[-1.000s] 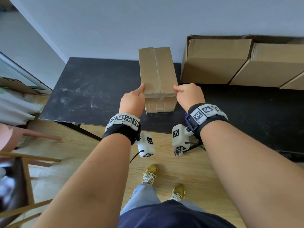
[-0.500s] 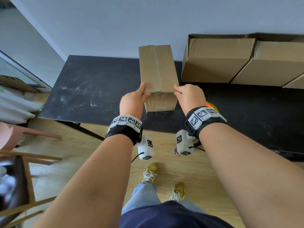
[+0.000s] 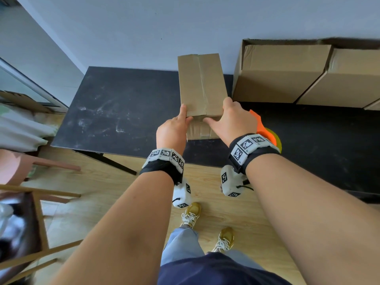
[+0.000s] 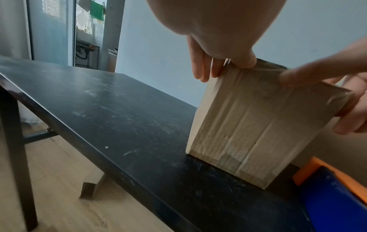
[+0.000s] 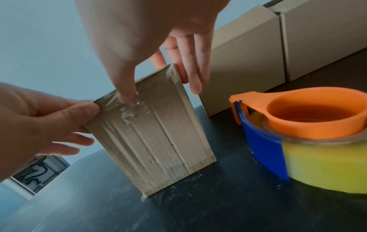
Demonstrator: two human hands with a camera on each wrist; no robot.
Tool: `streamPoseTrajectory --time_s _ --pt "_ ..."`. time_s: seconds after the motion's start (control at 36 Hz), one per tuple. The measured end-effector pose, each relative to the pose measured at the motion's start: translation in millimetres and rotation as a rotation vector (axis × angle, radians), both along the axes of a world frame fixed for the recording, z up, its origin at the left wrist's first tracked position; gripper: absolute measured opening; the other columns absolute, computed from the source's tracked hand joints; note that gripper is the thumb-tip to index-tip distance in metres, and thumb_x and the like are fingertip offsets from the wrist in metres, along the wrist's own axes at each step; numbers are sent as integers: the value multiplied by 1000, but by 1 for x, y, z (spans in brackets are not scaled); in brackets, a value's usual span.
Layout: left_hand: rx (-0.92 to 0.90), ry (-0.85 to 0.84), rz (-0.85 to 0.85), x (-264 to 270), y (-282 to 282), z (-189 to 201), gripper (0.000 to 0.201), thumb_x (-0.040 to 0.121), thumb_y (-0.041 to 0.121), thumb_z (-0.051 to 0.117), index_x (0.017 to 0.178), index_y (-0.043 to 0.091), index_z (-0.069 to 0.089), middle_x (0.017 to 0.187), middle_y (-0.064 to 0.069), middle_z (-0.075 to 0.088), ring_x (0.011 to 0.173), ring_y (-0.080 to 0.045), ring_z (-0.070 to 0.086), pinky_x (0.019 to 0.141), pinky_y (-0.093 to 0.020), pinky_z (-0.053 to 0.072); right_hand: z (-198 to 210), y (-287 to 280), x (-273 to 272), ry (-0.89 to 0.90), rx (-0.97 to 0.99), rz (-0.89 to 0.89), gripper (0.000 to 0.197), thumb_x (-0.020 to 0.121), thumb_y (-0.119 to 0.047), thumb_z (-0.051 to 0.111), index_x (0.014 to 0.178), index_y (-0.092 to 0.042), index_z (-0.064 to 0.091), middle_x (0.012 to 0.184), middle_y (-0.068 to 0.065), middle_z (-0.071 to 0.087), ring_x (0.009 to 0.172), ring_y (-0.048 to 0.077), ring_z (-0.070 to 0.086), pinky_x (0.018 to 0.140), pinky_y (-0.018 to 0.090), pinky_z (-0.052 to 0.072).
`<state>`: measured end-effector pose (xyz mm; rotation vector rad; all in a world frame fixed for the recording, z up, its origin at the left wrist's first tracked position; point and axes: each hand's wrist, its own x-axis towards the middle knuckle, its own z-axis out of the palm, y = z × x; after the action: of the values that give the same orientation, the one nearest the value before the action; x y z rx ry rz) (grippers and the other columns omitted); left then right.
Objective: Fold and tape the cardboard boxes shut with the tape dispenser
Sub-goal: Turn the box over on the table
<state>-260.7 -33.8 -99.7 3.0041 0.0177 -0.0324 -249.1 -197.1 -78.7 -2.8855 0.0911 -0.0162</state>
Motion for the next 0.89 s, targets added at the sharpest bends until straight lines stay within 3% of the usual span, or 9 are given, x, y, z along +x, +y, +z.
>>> streamPoseTrajectory --time_s 0.11,0.22,0.31,0.42,0.53,0.69,0.89 --pt "-18 -5 11 -1 -1 -1 47 105 39 27 147 18 29 64 2 41 56 -18 43 51 -31 29 5 4 4 12 -106 24 67 84 -73 50 118 -15 45 92 5 55 68 23 51 55 31 39" --pt "-53 -4 25 -2 -2 -2 47 105 38 27 148 18 26 66 2 45 53 -17 44 50 -30 31 8 2 9 8 -125 70 66 84 -72 51 114 -13 47 92 7 61 73 26 59 55 33 41" --pt "-96 14 43 -7 -1 -4 47 105 31 28 151 20 20 63 6 40 47 -14 39 50 -30 32 10 0 8 38 -74 79 65 83 -70 55 113 -14 47 90 6 60 69 24 54 54 32 38" --pt "-98 33 49 -9 -1 -8 54 103 16 36 152 21 14 60 9 35 46 -7 33 51 -28 30 13 -11 3 76 59 85 50 87 -52 64 114 -14 48 88 2 57 74 22 54 55 29 35" --pt "-48 36 57 -6 -5 -8 63 98 6 42 152 20 13 60 8 34 46 -8 32 48 -27 28 6 -29 3 66 260 104 26 92 -24 65 113 -12 57 89 -1 55 85 23 58 68 26 35" --pt "14 16 49 -4 -6 -9 61 96 3 45 149 19 20 58 8 30 44 -8 29 45 -26 23 -3 -30 3 14 293 117 15 95 -17 61 107 -9 61 95 6 66 85 23 60 71 28 43" --pt "56 6 22 3 -3 -7 63 92 1 47 148 20 25 57 5 31 44 -10 27 41 -26 17 -2 -32 9 31 387 93 14 91 -14 64 105 -11 66 101 4 68 91 19 61 72 22 38"
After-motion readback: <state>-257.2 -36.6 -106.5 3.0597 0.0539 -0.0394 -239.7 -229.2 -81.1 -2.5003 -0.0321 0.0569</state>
